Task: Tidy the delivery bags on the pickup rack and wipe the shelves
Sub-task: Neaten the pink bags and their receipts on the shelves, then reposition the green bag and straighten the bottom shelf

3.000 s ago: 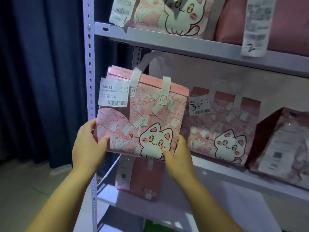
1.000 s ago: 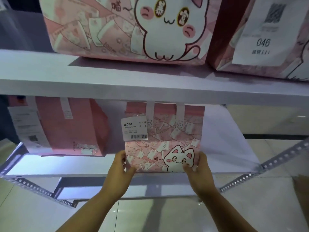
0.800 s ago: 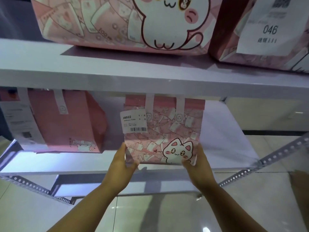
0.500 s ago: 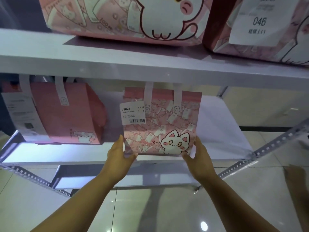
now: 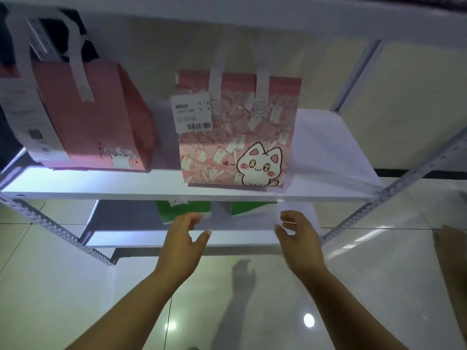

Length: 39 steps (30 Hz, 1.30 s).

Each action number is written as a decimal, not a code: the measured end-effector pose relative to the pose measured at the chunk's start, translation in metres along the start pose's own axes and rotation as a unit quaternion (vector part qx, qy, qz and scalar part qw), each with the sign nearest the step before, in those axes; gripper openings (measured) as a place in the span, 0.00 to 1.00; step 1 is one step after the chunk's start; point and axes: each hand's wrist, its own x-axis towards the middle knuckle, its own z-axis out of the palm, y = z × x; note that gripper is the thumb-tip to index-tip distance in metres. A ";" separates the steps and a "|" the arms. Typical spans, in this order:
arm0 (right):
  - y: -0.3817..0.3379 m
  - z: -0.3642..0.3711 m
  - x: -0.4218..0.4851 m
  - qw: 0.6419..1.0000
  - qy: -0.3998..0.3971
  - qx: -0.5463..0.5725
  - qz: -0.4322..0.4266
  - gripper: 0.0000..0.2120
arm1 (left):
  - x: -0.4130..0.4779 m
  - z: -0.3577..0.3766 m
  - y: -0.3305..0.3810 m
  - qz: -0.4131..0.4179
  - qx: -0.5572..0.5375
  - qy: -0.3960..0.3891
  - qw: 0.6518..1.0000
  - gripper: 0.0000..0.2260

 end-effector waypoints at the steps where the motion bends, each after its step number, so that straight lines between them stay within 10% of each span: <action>1: 0.012 0.005 0.000 1.000 -0.002 0.000 0.001 0.13 | -0.002 0.010 -0.009 -0.001 -0.006 -0.005 1.000 0.13; 24: 0.230 0.160 0.122 0.997 0.045 0.048 -0.040 0.10 | 0.121 0.186 -0.217 0.058 -0.047 0.009 0.997 0.10; 39: 0.179 0.259 0.141 0.990 -0.059 0.067 -0.106 0.07 | 0.137 0.116 -0.280 0.032 -0.039 0.109 0.993 0.11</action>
